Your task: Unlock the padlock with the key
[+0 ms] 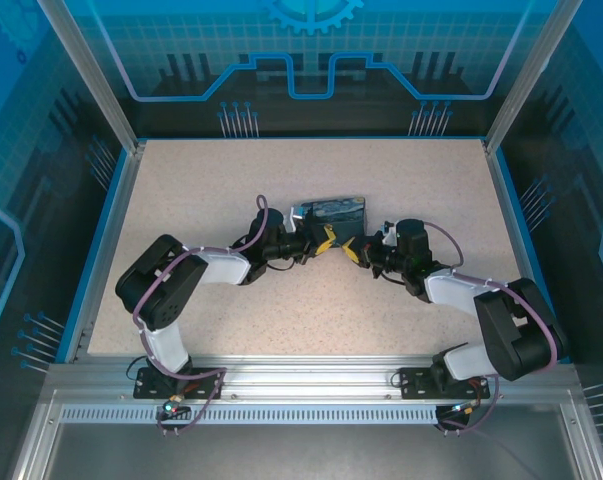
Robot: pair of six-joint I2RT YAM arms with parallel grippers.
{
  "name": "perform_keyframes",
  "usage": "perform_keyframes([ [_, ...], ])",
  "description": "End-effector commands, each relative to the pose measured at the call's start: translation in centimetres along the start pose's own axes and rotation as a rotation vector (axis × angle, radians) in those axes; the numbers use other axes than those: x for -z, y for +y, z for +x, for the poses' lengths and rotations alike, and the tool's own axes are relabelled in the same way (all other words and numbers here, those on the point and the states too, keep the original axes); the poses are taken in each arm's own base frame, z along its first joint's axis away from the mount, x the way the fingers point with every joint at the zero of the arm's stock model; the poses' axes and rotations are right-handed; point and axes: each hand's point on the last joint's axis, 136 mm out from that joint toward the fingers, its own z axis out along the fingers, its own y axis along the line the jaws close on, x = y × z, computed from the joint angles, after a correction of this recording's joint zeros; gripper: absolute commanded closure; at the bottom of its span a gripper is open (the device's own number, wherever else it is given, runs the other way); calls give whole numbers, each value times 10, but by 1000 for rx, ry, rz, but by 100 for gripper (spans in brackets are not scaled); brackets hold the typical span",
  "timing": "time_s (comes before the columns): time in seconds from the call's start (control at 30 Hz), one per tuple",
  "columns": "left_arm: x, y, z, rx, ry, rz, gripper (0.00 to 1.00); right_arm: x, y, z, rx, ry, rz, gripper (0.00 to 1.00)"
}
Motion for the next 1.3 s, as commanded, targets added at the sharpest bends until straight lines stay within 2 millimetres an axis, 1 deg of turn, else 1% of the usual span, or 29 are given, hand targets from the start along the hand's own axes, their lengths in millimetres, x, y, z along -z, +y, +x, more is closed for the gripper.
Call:
perform_keyframes([
  [0.0,-3,-19,-1,-21,-6,61,100,2,8,0,22,-13,-14,100],
  [0.23,-2,-20,-1,-18,-7,62,100,18,-6,-3,23,-56,28,100],
  [0.3,-1,-20,-1,-18,-9,61,100,22,-4,-4,29,-71,14,100],
  [0.37,-2,-20,-2,-18,-11,62,100,24,2,-5,40,-79,-19,100],
  [0.53,-2,-22,-2,-17,-10,65,100,23,20,-7,67,-88,-123,100],
  [0.67,-2,-23,-1,-17,-12,66,100,22,26,-9,77,-96,-148,100],
  [0.8,-1,-25,-2,-19,-14,69,100,21,25,-8,78,-93,-137,100],
  [0.97,-1,-25,-1,-18,-13,67,100,16,17,-7,66,-90,-116,100],
  [1.27,0,-26,-1,-21,-12,69,100,10,13,-4,65,-81,-102,100],
])
